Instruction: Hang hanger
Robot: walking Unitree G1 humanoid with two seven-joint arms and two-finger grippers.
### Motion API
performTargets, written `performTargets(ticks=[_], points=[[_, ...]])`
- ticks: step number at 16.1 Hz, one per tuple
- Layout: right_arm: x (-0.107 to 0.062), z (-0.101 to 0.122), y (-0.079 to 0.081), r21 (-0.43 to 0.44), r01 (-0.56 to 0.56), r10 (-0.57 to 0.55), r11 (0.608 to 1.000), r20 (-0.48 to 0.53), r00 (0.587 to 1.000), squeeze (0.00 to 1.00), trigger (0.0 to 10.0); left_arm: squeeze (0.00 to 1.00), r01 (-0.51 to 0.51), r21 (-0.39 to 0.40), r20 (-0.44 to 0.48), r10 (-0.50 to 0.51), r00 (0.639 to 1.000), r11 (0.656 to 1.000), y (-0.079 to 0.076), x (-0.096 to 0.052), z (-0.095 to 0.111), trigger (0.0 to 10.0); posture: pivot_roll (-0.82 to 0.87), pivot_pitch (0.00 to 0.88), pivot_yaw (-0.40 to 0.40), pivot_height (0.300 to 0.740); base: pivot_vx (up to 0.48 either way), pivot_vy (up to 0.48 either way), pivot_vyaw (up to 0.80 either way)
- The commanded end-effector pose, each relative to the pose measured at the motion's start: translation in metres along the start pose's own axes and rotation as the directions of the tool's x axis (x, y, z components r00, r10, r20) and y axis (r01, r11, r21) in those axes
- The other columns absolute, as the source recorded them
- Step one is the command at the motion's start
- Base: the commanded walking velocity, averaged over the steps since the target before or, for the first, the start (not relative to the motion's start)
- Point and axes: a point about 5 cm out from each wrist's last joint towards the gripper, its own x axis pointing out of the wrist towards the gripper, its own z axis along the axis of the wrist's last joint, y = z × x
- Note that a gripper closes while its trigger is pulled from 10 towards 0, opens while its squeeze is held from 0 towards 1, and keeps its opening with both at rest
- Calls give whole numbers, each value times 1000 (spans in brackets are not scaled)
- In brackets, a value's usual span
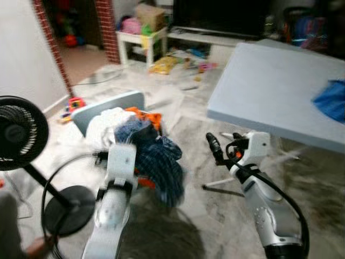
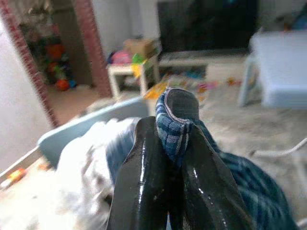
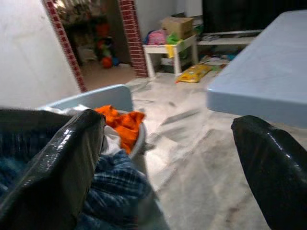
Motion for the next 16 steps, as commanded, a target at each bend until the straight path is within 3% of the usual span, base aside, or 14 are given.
performTargets(ticks=[1, 4, 8, 14, 15, 16], points=[[4, 6, 5, -4, -14, 14, 1000, 21, 1000, 0, 10000, 0, -25, -4, -2, 25, 1000, 1000, 6, 2, -2, 10000, -35, 17, -55, 740, 0, 0, 0], [1, -12, 4, 26, 12, -11, 1000, -43, 999, 0, 10000, 0, -114, -60, -47, 111, 993, 992, 18, 10, -13, 10000, -30, 10, -68, 740, 0, 0, -133], [5, -10, 10, 11, -8, 8, 1000, -35, 999, 0, 10000, 0, -41, -130, -45, 35, 998, 991, 13, 11, -12, 10000, -29, 18, -61, 740, 0, 0, -753], [4, -8, 1, -14, 25, -26, 1000, -32, 999, 0, 10000, 0, 74, -46, -18, -75, 997, 996, 14, 15, -13, 10000, -37, 30, -60, 740, 0, 0, -800], [4, -8, 1, -15, 25, -26, 1000, -32, 999, 0, 10000, 0, 65, -27, -16, -65, 998, 998, 15, 16, -13, 10000, -37, 30, -60, 740, 0, 0, -800], [5, -8, 1, -21, 29, -30, 999, -35, 999, 0, 10000, 0, -24, 5, -30, 24, 999, 1000, 29, 19, -15, 10000, -32, 34, -66, 740, 0, 0, -800]])
